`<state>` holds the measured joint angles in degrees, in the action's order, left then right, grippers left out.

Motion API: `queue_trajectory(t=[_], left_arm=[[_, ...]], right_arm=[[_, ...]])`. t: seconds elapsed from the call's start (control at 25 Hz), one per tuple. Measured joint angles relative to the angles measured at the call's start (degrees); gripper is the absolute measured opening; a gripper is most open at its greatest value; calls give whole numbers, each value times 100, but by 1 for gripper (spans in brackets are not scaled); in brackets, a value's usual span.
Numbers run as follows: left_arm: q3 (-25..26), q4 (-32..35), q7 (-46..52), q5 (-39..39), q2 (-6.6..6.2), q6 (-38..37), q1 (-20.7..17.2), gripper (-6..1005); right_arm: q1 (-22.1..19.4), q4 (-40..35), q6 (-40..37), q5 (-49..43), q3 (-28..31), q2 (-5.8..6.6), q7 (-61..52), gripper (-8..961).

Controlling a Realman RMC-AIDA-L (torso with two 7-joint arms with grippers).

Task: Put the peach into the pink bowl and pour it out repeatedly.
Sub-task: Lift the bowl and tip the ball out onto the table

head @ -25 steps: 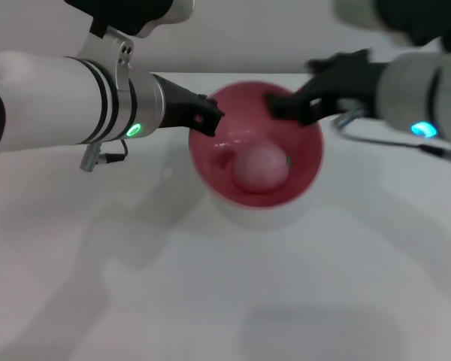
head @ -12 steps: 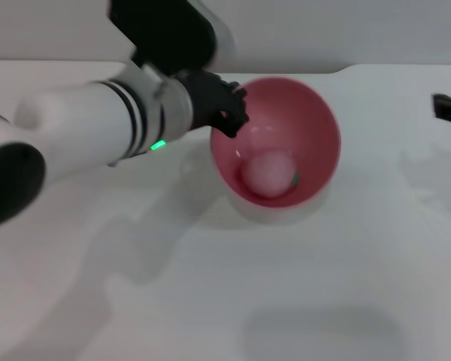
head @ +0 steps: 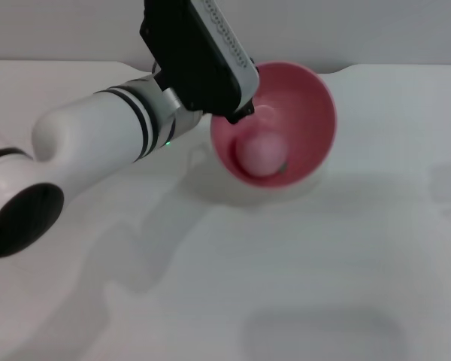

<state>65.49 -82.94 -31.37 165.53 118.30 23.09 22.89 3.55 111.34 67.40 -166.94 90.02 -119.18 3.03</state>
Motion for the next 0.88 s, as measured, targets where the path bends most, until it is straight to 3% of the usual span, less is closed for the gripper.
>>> queue_trajectory(t=[0.04, 0.48, 0.88], left_arm=[[-12, 85, -383, 1, 9, -300, -77, 44], [-369, 332, -2490, 6, 18, -1953, -681, 44], [-933, 981, -3981, 7, 18, -2992, -727, 44]], right_arm=[[-1, -41, 14, 2, -11, 0, 1, 221], [-109, -93, 145, 11, -82, -23, -22, 185], [-118, -89, 233, 27, -166, -26, -72, 187]])
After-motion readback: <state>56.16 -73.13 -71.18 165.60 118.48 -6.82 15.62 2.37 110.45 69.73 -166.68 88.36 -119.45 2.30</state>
